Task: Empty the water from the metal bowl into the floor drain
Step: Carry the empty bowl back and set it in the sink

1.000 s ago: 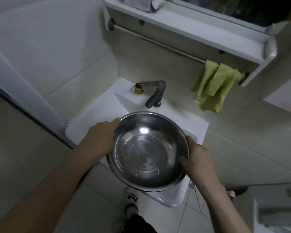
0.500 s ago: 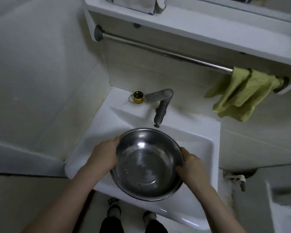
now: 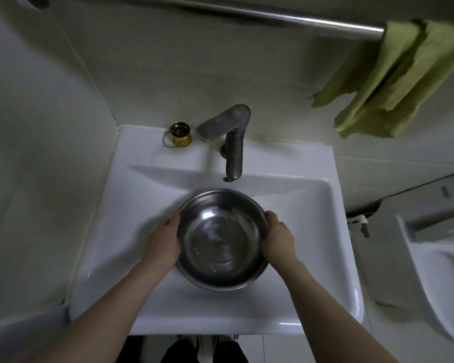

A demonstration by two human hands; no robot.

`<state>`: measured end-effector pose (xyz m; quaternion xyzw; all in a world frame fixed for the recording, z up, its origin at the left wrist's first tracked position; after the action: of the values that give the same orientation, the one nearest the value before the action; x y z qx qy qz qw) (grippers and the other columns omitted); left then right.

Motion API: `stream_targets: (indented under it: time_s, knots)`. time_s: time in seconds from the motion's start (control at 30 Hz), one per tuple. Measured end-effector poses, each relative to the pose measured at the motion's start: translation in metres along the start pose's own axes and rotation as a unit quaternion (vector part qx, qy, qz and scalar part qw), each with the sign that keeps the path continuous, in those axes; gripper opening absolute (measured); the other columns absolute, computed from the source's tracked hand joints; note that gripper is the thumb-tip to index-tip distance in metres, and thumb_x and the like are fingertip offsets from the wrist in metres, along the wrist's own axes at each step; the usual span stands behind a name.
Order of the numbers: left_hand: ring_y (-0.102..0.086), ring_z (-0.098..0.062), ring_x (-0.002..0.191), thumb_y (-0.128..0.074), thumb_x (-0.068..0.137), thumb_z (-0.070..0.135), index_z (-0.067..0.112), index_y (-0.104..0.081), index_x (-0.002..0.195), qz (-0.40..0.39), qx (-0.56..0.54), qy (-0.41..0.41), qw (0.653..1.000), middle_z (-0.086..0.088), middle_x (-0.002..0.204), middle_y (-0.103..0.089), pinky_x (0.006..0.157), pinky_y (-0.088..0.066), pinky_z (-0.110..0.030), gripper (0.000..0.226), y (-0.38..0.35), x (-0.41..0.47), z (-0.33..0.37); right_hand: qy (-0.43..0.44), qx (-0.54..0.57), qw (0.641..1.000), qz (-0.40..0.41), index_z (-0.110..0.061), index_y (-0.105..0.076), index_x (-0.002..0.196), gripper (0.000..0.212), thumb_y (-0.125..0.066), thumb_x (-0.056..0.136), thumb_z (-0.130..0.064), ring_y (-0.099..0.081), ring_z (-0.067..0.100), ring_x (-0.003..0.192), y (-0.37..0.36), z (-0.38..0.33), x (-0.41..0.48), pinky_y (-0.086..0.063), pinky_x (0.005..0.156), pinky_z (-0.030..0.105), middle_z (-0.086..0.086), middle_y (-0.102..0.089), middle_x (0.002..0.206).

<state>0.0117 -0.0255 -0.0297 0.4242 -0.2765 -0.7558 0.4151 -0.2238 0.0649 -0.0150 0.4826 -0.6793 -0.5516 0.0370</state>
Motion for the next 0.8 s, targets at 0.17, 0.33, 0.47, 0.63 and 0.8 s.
stream_targets:
  time_s: [0.17, 0.33, 0.47, 0.63, 0.8]
  knots:
    - [-0.053, -0.036, 0.121, -0.036, 0.098, 0.019, 0.022, -0.033, 0.149, 0.012, -0.017, -0.002, 1.0, -0.014, 0.141, -0.052, 0.102, -0.045, -0.046, 0.051, -0.028, 0.012, -0.003, -0.028, 0.01, 1.0, -0.001, -0.029, -0.042, 0.129, 0.037, -0.051, 0.093, -0.03, -0.061, 0.028, 0.087, -0.018, 0.018, 0.017, -0.051, 0.078, 0.037, 0.007, -0.058, 0.107]
    - [-0.054, -0.038, 0.116, -0.042, 0.095, 0.009, 0.019, -0.029, 0.151, 0.029, -0.018, -0.006, 0.999, -0.02, 0.135, -0.052, 0.099, -0.047, -0.046, 0.058, -0.041, 0.014, -0.008, 0.009, 0.008, 0.999, 0.03, -0.031, -0.043, 0.134, 0.04, -0.046, 0.095, -0.033, -0.048, 0.02, 0.076, -0.028, 0.028, 0.021, -0.039, 0.074, 0.028, 0.005, -0.059, 0.109]
    - [-0.045, -0.037, 0.131, -0.049, 0.095, 0.014, 0.015, -0.014, 0.155, 0.029, -0.03, 0.018, 0.999, -0.019, 0.15, -0.039, 0.105, -0.04, -0.044, 0.069, -0.041, 0.01, -0.011, 0.003, -0.051, 0.999, 0.014, -0.031, -0.033, 0.145, 0.055, -0.051, 0.093, -0.036, -0.061, 0.028, 0.084, -0.025, 0.027, 0.024, -0.044, 0.071, 0.031, 0.008, -0.054, 0.118]
    - [-0.019, -0.033, 0.147, -0.056, 0.091, 0.039, 0.016, 0.015, 0.153, 0.028, -0.159, 0.129, 0.978, -0.015, 0.163, -0.007, 0.112, -0.031, -0.046, 0.097, -0.049, -0.035, 0.0, 0.142, -0.195, 0.966, 0.094, -0.027, -0.029, 0.153, 0.072, -0.063, 0.09, -0.024, -0.056, 0.031, 0.118, -0.008, 0.013, 0.038, -0.051, 0.092, 0.039, 0.01, -0.045, 0.142]
    - [-0.034, -0.03, 0.141, -0.071, 0.083, 0.012, 0.003, 0.014, 0.151, 0.026, -0.247, 0.176, 0.952, -0.017, 0.159, -0.021, 0.106, -0.033, -0.028, 0.11, -0.072, -0.068, 0.025, 0.24, -0.247, 0.935, 0.087, -0.023, -0.041, 0.145, 0.059, -0.062, 0.09, -0.017, -0.058, 0.031, 0.112, -0.007, -0.02, 0.067, -0.051, 0.091, 0.04, 0.009, -0.052, 0.132]
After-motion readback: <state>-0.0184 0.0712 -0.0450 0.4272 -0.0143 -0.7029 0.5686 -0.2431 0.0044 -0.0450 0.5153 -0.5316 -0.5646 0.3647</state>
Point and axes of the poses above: each hand's wrist, its own x-axis towards the middle knuckle, its own y-axis out of the back of the hand, z = x × y, the point moved 1 cm from there along x, towards the middle knuckle
